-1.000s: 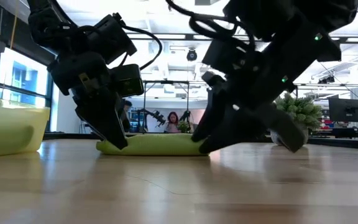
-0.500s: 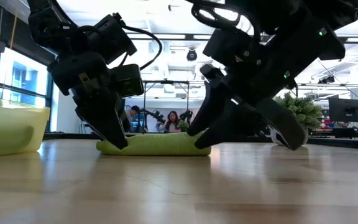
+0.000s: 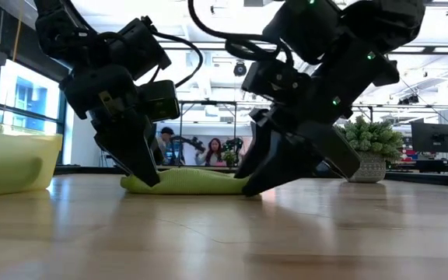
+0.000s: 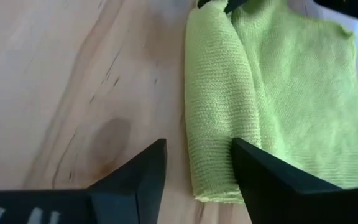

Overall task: Roll microfiber towels into tight, uniform cylinder then place into a basket
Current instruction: Roll the light green microfiber towel

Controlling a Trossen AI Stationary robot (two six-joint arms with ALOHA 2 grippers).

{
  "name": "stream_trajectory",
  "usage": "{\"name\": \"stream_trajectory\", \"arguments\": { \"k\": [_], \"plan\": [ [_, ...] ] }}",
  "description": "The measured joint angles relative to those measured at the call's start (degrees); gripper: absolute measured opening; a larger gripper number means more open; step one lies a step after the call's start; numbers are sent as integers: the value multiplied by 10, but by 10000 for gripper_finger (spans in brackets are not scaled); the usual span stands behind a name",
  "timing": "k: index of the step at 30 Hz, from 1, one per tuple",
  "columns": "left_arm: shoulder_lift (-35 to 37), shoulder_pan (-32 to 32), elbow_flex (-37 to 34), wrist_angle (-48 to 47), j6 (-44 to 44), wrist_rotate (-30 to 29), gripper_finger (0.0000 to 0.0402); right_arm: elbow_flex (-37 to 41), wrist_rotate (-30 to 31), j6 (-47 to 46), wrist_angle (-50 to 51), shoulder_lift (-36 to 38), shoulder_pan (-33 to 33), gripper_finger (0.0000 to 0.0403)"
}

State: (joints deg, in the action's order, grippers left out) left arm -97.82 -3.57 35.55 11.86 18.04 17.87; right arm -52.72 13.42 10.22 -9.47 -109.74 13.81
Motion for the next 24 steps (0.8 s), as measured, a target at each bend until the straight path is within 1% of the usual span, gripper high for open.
{"name": "stream_trajectory", "arguments": {
  "k": [6, 12, 15, 18, 21, 24],
  "plan": [
    [0, 0, 0, 0, 13, 5, 15, -2, -10, -59, 1, -17, -12, 133],
    [0, 0, 0, 1, 28, 3, 18, -2, -5, -122, 14, -19, -19, 79],
    [0, 0, 1, 1, 30, 2, 35, -2, 3, -128, 22, -19, -21, 46],
    [0, 0, 1, -3, 30, 14, 61, -2, 5, -136, 23, -19, -21, 13],
    [5, -1, 1, -16, 23, 37, 87, -2, 5, -160, 23, -19, -21, 7],
    [24, -1, 0, -36, -3, 56, 106, -1, -17, -183, 23, -19, -24, 4]
  ]
}}
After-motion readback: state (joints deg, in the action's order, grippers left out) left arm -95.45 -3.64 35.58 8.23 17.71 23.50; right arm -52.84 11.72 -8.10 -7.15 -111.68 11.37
